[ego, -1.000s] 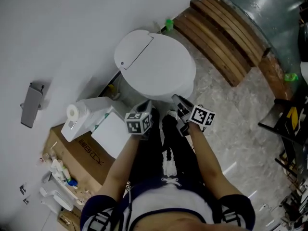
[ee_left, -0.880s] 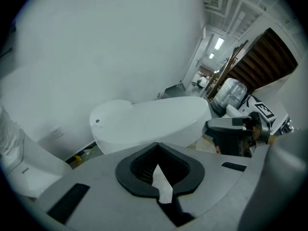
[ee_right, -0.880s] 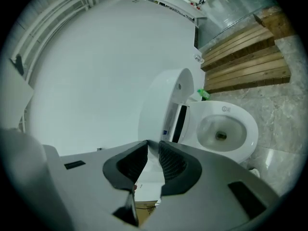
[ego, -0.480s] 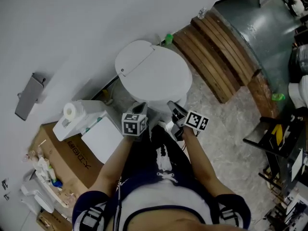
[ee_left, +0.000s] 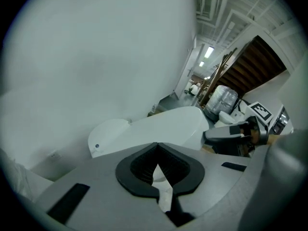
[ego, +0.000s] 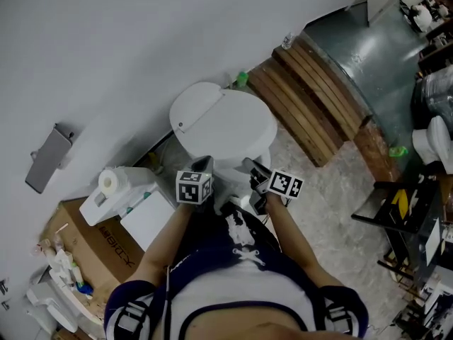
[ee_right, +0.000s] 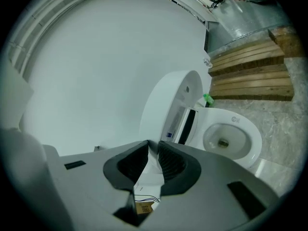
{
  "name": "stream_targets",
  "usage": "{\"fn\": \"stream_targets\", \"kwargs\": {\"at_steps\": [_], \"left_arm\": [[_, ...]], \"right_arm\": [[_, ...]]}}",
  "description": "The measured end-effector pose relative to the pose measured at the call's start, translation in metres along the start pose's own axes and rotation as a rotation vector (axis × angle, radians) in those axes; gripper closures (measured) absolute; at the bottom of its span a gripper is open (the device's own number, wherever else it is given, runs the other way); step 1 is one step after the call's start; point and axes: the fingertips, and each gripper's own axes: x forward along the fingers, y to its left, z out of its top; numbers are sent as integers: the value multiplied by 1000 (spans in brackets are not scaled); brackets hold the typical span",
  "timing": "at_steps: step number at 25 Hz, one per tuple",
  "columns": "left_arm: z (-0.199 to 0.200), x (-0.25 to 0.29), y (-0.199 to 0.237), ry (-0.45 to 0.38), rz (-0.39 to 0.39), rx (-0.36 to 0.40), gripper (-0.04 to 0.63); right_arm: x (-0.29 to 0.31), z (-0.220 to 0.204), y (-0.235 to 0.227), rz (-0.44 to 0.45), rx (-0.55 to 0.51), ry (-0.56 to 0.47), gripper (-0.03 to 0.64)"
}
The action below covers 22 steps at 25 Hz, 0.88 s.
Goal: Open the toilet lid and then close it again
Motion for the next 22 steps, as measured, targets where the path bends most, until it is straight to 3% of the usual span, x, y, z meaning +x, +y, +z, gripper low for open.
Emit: {"fn": "stream_targets", "kwargs": {"at_steps": [10,22], "left_arm": [[44,-17,24,-85,-55,-19,588],[69,-45,65,-184,-40,-71,588]], "right_arm": [[20,17,37,-3,-57,-57,558],[55,45,93,27,-152,-105,567]]}}
